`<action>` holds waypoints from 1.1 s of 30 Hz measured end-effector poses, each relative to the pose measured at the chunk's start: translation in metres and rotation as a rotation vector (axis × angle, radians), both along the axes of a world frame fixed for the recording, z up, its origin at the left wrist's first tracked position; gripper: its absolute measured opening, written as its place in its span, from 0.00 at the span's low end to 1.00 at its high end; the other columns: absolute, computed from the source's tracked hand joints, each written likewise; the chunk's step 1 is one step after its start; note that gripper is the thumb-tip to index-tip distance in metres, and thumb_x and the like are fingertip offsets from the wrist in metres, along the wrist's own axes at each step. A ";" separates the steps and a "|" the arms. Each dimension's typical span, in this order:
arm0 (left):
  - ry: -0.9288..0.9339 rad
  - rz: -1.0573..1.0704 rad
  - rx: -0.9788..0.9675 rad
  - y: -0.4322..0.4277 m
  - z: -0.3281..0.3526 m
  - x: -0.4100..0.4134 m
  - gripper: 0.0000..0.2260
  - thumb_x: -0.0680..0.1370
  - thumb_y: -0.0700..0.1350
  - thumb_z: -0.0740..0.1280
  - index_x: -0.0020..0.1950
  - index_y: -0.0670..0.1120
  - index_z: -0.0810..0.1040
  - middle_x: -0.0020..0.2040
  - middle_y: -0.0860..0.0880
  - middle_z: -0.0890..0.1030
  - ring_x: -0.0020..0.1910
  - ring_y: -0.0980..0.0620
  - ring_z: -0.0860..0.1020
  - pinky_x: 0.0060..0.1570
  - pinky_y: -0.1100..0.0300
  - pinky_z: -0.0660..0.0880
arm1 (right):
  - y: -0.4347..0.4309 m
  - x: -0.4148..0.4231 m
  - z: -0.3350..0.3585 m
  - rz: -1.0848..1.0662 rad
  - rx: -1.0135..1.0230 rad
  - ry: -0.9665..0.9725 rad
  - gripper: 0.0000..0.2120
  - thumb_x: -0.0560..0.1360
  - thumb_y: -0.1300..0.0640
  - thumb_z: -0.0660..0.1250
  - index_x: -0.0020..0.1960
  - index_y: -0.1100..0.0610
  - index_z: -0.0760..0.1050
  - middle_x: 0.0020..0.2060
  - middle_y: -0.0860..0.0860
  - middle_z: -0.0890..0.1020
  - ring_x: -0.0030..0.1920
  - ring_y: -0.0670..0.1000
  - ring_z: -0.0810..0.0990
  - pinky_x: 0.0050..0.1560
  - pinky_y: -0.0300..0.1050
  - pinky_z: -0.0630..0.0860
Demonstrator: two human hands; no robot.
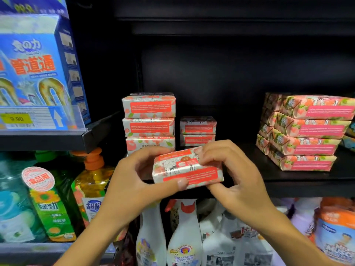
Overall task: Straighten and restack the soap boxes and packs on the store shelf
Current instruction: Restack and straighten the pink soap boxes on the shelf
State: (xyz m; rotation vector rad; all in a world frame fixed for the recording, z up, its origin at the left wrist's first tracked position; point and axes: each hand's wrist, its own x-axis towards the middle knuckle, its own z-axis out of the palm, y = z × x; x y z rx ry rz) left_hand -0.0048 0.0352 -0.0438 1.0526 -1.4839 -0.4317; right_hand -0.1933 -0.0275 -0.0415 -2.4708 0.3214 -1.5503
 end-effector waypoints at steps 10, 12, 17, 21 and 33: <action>-0.025 0.172 0.015 0.017 -0.018 0.047 0.25 0.58 0.56 0.80 0.53 0.62 0.80 0.53 0.58 0.82 0.52 0.58 0.81 0.48 0.63 0.79 | -0.014 -0.020 -0.016 -0.217 0.190 0.286 0.28 0.68 0.39 0.70 0.65 0.42 0.66 0.60 0.35 0.70 0.62 0.37 0.69 0.61 0.32 0.67; -0.178 0.236 -0.022 0.016 -0.018 0.049 0.22 0.60 0.59 0.79 0.51 0.59 0.82 0.55 0.59 0.79 0.55 0.59 0.78 0.50 0.62 0.77 | -0.015 -0.021 -0.018 -0.253 0.210 0.332 0.28 0.68 0.37 0.67 0.64 0.44 0.68 0.58 0.35 0.71 0.60 0.37 0.71 0.59 0.35 0.69; -0.452 0.386 -0.173 0.015 -0.019 0.041 0.17 0.68 0.58 0.73 0.54 0.52 0.81 0.57 0.58 0.77 0.61 0.57 0.73 0.59 0.61 0.72 | -0.014 -0.017 -0.020 -0.338 0.153 0.439 0.28 0.67 0.34 0.63 0.64 0.45 0.71 0.55 0.37 0.74 0.57 0.37 0.71 0.54 0.35 0.71; -0.553 0.396 -0.266 0.014 -0.018 0.031 0.16 0.69 0.56 0.70 0.51 0.48 0.83 0.52 0.56 0.79 0.56 0.56 0.76 0.56 0.61 0.71 | -0.014 -0.016 -0.022 -0.383 0.058 0.472 0.16 0.71 0.45 0.71 0.56 0.51 0.78 0.51 0.42 0.78 0.54 0.44 0.75 0.48 0.41 0.75; -0.522 0.380 -0.239 0.002 -0.016 0.032 0.16 0.70 0.56 0.69 0.50 0.48 0.83 0.50 0.57 0.80 0.54 0.59 0.76 0.55 0.65 0.72 | -0.013 -0.016 -0.021 -0.395 0.070 0.471 0.15 0.70 0.44 0.67 0.53 0.50 0.79 0.46 0.42 0.79 0.49 0.45 0.77 0.41 0.41 0.77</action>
